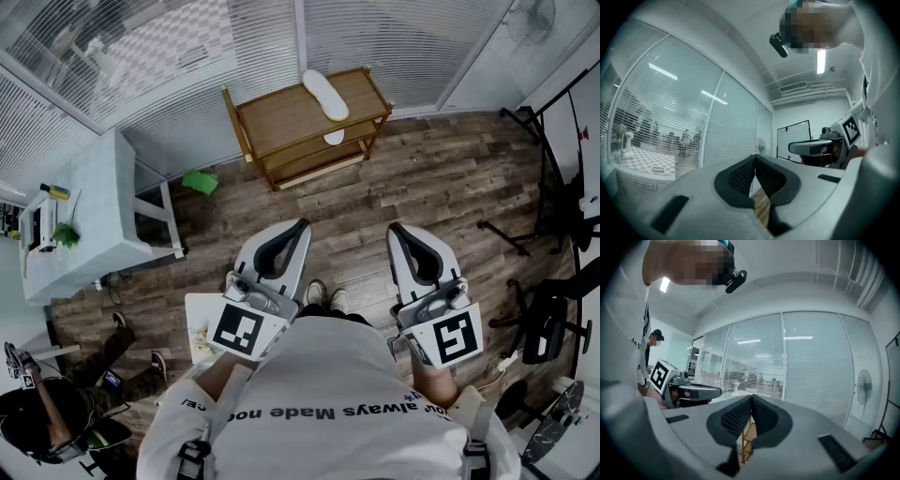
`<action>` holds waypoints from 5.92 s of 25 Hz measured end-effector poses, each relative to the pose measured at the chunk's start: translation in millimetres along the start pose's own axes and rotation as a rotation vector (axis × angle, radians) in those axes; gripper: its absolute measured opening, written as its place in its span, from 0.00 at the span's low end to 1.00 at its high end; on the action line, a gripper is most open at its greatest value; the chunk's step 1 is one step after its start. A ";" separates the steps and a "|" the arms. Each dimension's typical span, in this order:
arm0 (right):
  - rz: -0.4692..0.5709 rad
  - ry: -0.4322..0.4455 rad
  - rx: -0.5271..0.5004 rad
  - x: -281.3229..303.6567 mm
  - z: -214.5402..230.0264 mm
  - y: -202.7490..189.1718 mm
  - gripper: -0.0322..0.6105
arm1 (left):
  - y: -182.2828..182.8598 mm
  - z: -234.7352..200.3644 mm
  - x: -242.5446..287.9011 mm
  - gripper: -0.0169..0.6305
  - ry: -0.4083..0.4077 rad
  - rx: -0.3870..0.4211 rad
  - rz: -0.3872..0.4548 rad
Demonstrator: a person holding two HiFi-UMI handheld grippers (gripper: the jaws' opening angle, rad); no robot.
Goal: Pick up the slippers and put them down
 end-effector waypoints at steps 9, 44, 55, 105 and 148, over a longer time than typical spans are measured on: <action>0.013 -0.056 0.061 11.8 -21.4 -6.7 0.07 | -9.1 -23.6 -16.3 0.05 -0.019 -0.021 -0.015; 0.035 -0.001 0.089 136.8 253.1 -93.0 0.07 | 7.5 -83.6 277.8 0.05 0.061 0.018 -0.025; 0.038 0.063 0.120 173.4 301.2 -121.8 0.07 | 1.2 -104.2 325.8 0.05 0.141 0.012 -0.034; -0.261 0.123 0.258 500.5 341.1 -275.1 0.28 | -93.3 -451.6 466.3 0.32 0.204 -0.298 -0.244; -0.929 0.226 0.957 483.9 216.3 -643.2 0.40 | -364.2 -621.4 586.6 0.09 0.117 -0.361 -0.695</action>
Point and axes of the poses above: the fingertips, and each gripper's own axes: x forward along the fingers, z to its right, y out of its top, the point moved 5 cm from there along -x, backward along the fingers, and after that the axes turned 13 degrees about -x, right-handed, at the moved point
